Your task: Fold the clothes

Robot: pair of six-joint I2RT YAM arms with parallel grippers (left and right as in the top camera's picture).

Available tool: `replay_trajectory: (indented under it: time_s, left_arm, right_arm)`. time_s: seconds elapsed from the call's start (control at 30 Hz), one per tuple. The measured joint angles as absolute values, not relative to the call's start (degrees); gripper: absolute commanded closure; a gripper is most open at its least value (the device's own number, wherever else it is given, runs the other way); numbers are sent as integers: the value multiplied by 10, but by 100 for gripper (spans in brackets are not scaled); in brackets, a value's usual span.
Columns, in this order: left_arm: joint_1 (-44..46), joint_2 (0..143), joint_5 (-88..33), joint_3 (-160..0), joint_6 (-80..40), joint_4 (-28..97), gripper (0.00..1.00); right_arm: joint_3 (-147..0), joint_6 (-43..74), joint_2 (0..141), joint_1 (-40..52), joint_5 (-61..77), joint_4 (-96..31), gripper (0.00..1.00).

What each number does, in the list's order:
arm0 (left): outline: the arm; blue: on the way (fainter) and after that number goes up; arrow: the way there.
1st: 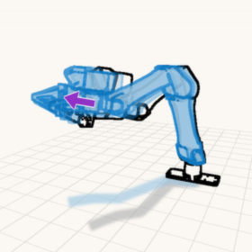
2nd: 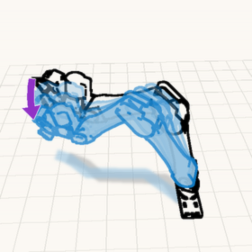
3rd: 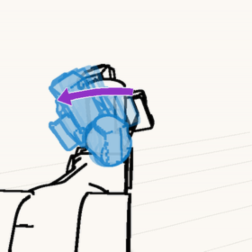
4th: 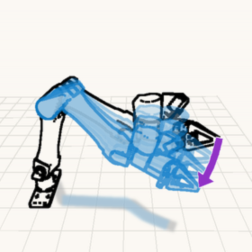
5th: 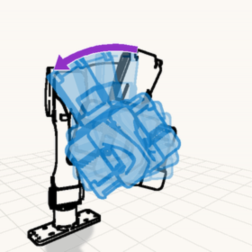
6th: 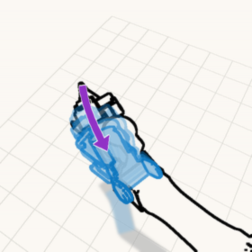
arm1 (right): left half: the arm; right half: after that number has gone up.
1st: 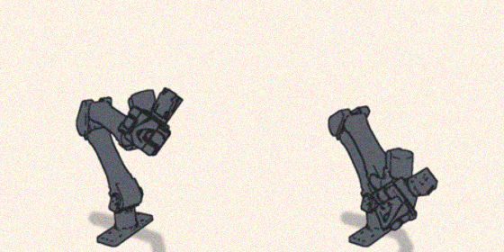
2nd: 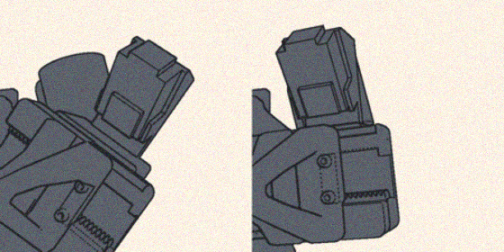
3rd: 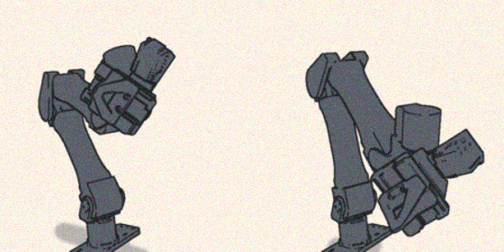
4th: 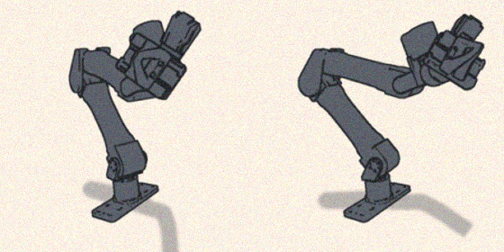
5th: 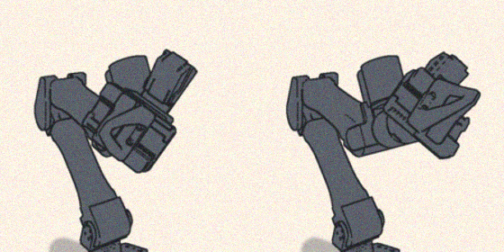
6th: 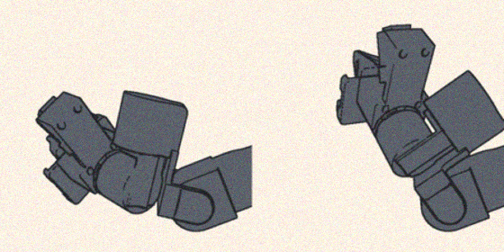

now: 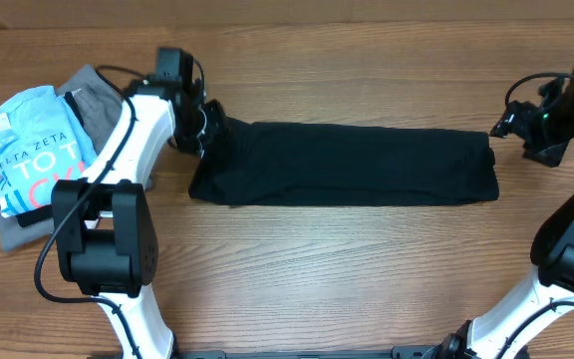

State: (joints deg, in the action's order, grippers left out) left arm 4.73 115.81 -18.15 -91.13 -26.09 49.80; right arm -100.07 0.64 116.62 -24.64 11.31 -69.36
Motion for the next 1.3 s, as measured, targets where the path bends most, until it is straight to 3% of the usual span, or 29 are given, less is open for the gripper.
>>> replay_trajectory:
  time_s: [0.27, 0.7, 0.83, 1.0, 1.13, 1.3]
  left_arm:
    - [47, 1158, -182, -936, -260, 586, 35]
    - [47, 1158, -182, -936, -260, 594, 39]
    - [47, 1158, -182, -936, -260, 594, 41]
    - [47, 1158, -182, -936, -259, 594, 54]
    - [47, 1158, -182, -936, -258, 599, 73]
    - [47, 1158, -182, -936, -252, 611, 73]
  right_arm:
    - [-912, -93, 1166, -248, 115, -610, 23]
    - [-787, -174, 1165, -247, 161, -498, 27]
    - [-783, -183, 1165, -245, 166, -490, 45]
    - [-775, -185, 1165, -226, 168, -487, 94]
    - [-772, -177, 1166, -215, 171, -486, 96]
    - [-786, -121, 1166, -217, 125, -514, 96]
